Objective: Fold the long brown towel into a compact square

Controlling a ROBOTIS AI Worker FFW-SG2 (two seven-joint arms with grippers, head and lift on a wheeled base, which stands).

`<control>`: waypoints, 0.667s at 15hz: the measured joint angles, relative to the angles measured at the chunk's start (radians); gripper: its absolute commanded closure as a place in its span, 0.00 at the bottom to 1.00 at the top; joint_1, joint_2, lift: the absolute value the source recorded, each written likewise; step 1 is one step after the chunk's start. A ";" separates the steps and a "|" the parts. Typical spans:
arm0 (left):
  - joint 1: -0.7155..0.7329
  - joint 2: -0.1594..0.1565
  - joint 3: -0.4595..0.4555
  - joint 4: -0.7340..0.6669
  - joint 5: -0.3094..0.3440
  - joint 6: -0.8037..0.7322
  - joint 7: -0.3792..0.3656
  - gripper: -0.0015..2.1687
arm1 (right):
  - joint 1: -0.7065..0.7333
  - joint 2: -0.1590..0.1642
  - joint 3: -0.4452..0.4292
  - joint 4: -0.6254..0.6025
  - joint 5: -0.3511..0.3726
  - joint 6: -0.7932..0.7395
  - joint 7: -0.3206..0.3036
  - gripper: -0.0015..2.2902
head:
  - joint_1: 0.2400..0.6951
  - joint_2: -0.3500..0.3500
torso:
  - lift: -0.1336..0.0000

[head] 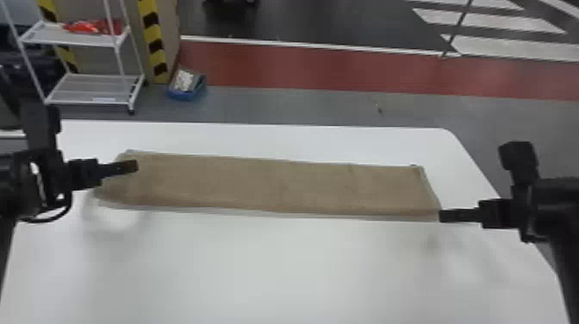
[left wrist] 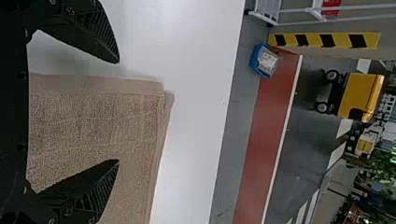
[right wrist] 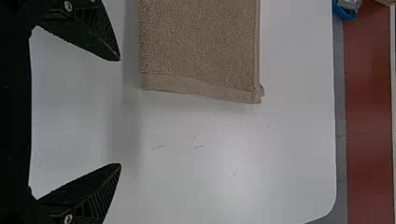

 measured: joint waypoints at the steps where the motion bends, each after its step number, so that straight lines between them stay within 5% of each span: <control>1: -0.007 0.001 0.000 0.022 -0.002 -0.003 0.001 0.07 | 0.000 0.001 0.001 0.000 0.000 0.001 0.001 0.03 | 1.00 0.31 | 0.10; 3: -0.013 0.003 -0.001 0.045 -0.007 -0.009 0.001 0.10 | 0.001 0.001 0.001 -0.001 0.000 0.007 0.002 0.03 | 1.00 0.31 | 0.10; 7: -0.015 0.009 -0.006 0.051 -0.013 -0.009 -0.057 0.43 | 0.006 0.001 -0.002 -0.010 -0.001 0.012 0.002 0.03 | 1.00 0.31 | 0.10; 10: -0.012 0.009 -0.010 0.050 -0.016 -0.006 -0.095 0.47 | 0.007 0.002 -0.003 -0.013 -0.002 0.013 0.003 0.03 | 1.00 0.29 | 0.10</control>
